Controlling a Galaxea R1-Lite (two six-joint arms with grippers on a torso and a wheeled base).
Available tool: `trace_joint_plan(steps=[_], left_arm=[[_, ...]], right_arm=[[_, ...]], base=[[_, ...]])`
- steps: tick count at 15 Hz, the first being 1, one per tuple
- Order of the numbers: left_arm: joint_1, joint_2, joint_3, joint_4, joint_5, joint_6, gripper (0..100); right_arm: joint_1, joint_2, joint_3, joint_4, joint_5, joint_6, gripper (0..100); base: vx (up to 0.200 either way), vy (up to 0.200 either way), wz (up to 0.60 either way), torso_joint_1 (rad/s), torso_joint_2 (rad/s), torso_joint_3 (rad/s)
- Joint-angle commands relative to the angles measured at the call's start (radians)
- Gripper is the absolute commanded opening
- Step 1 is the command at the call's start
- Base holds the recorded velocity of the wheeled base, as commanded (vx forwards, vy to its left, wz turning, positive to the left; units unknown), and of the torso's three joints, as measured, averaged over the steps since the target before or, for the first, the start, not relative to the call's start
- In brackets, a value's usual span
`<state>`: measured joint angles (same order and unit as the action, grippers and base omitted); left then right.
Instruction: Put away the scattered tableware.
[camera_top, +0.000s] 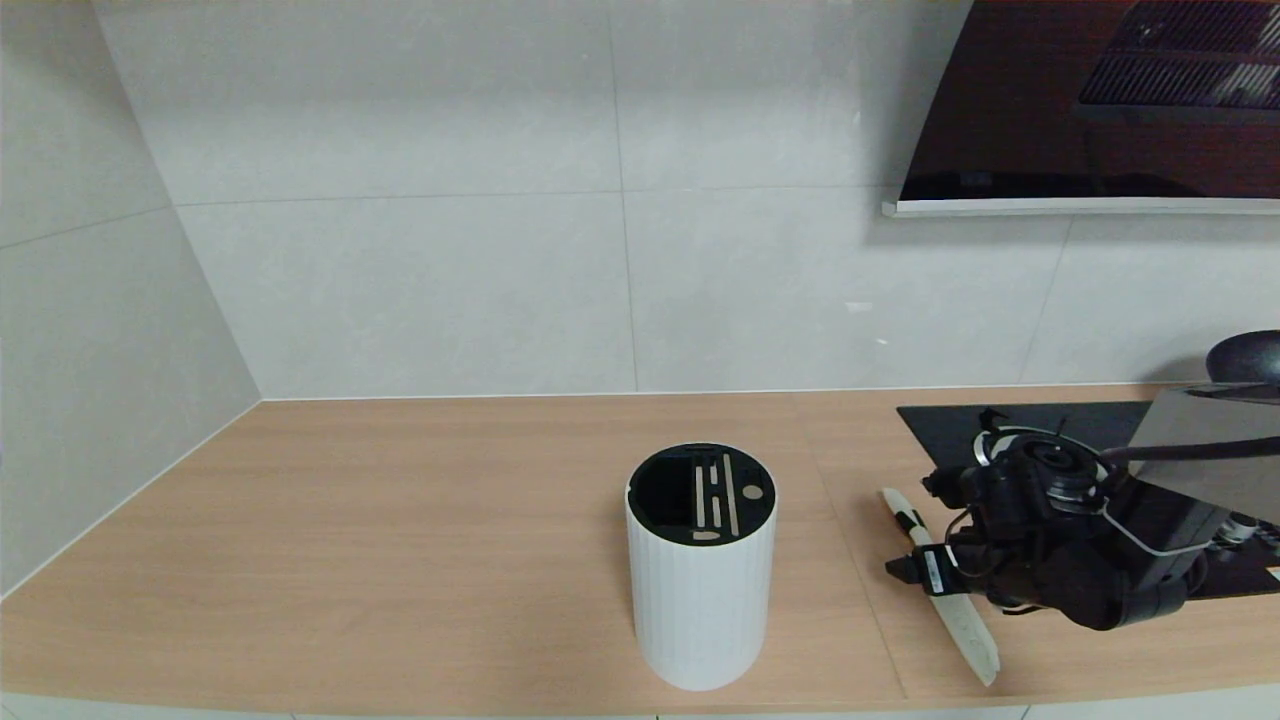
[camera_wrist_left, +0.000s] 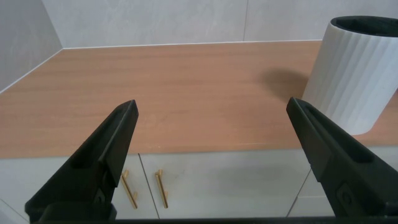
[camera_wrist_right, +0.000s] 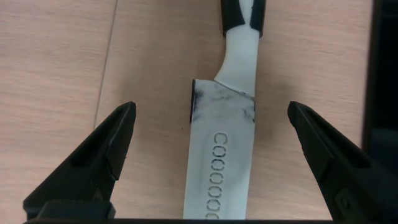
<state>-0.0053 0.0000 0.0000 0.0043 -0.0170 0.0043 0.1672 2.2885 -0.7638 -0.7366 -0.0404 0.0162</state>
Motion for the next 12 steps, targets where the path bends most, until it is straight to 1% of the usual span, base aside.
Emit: trace_joint_plan(steps=[1, 10, 11, 12], left_arm=[[0.001, 0.0, 0.0, 0.0, 0.0, 0.0, 100], [-0.001, 0.0, 0.0, 0.0, 0.0, 0.0, 100], [-0.001, 0.0, 0.0, 0.0, 0.0, 0.0, 100], [-0.001, 0.0, 0.0, 0.0, 0.0, 0.0, 100]], right_arm=[[-0.005, 0.011, -0.005, 0.0, 0.001, 0.004, 100], [-0.012, 0.04, -0.015, 0.0, 0.001, 0.004, 100], [-0.012, 0.042, -0.015, 0.0, 0.001, 0.002, 0], [-0.012, 0.042, -0.015, 0.0, 0.001, 0.002, 0]], base=[[0.0, 0.0, 0.0, 0.0, 0.0, 0.0], [0.0, 0.0, 0.0, 0.0, 0.0, 0.0], [0.0, 0.0, 0.0, 0.0, 0.0, 0.0], [0.0, 0.0, 0.0, 0.0, 0.0, 0.0]])
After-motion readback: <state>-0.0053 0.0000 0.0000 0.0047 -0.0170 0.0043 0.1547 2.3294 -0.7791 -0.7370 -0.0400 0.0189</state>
